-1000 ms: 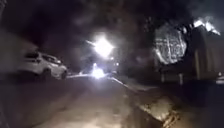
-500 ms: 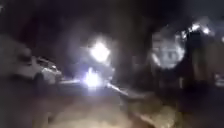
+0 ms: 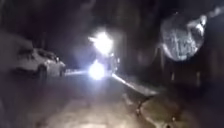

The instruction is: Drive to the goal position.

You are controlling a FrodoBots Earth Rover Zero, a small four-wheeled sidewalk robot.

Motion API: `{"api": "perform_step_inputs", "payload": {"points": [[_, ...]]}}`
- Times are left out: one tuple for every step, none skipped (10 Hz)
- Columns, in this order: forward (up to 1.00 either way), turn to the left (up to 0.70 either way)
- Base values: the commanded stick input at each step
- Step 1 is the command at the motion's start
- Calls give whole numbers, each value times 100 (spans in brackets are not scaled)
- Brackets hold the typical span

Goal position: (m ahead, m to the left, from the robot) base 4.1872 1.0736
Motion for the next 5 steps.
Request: {"api": "perform_step_inputs", "payload": {"points": [[70, 3], [70, 3], [70, 3], [70, 3], [70, -3]]}}
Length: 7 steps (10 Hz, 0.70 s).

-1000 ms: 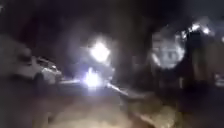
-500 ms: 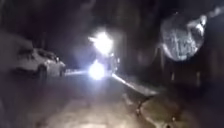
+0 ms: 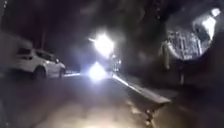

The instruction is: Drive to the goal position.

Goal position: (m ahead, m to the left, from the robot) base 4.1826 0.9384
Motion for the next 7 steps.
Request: {"api": "perform_step_inputs", "payload": {"points": [[70, -10], [70, -17], [70, -24], [70, -31], [70, -34], [70, -29], [70, -22]]}}
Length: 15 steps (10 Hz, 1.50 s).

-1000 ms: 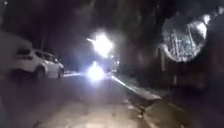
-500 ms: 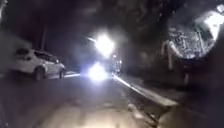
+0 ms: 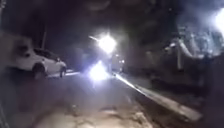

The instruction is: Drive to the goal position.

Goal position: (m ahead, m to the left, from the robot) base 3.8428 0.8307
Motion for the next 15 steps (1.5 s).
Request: {"api": "perform_step_inputs", "payload": {"points": [[70, -15], [70, -8], [70, -1], [70, 3], [70, 3], [70, 3], [70, 3], [70, 3], [70, 3], [70, 3], [70, 3], [70, 3], [70, 3], [70, 3], [70, 3]]}}
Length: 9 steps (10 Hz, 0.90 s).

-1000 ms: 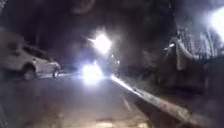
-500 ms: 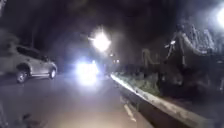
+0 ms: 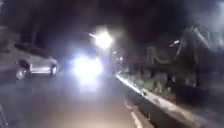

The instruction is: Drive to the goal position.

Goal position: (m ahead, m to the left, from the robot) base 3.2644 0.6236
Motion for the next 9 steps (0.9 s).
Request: {"api": "perform_step_inputs", "payload": {"points": [[70, 3], [70, 3], [70, -1], [70, -8], [70, -14], [70, -21], [70, -28], [70, -35], [70, -35]]}}
